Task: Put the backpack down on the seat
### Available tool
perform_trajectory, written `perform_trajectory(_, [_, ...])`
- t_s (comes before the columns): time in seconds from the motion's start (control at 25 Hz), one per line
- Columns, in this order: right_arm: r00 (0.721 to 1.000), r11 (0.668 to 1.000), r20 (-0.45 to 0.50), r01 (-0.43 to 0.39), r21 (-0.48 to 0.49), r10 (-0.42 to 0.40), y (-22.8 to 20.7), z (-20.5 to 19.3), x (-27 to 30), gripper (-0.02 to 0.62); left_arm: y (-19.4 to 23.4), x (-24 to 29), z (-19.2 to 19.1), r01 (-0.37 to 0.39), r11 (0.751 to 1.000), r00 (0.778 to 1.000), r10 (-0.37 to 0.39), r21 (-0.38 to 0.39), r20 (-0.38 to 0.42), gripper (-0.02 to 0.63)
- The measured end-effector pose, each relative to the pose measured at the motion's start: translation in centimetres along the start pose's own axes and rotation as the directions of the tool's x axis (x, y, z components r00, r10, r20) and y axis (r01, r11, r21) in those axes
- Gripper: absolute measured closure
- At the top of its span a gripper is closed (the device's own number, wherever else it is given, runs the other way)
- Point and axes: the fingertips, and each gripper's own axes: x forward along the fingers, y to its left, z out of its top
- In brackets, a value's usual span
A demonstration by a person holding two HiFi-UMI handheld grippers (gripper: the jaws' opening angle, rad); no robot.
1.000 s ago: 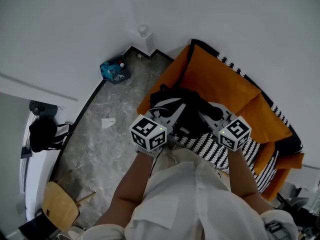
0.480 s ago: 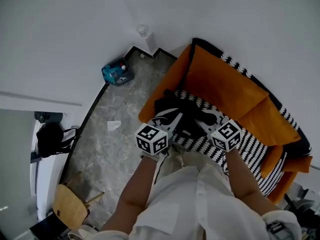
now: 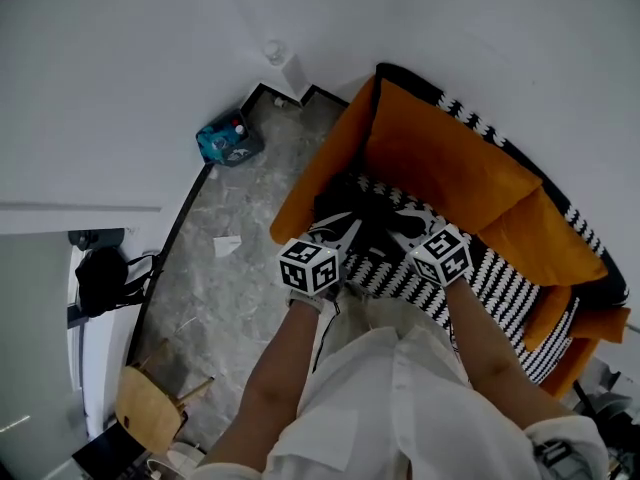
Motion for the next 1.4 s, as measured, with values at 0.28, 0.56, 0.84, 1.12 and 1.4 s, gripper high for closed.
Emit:
perform_trajectory(0.28, [0.999,0.999,-0.028,0.018,0.033,-0.017,-1.4,-2.2,1.2,0.549,1.4,1.7,-2.1,-0.013,0.998,1.000,0.012,-0.062,-0.013,0.563])
perform_trajectory(0.56, [0.999,0.999,-0.046,0.017,0.029,-0.016,-2.2,-1.9,2.4,0.548,2.7,2.2,-1.9,-0.049,0.997,0.999,0.048,-0.067,-0.018,0.561])
perform_trajectory(0.84, [0.998,0.999,-0.055,0.002,0.041,0.000,-2.7,-1.8,3.1,0.546,3.4,2.4,-1.8,-0.076,0.997,0.996,0.075,-0.009,-0.044,0.554])
perform_trajectory(1.12, [0.997,1.000,-0.082,0.015,0.012,-0.014,-3.9,-1.7,3.5,0.541,3.8,2.9,-1.6,-0.097,0.994,0.992,0.100,0.047,-0.076,0.527])
perform_trajectory(1.4, [0.993,0.998,-0.098,0.065,0.019,-0.063,-6.5,-1.3,3.6,0.540,4.2,1.8,-0.7,-0.115,0.992,0.992,0.117,0.049,-0.054,0.442])
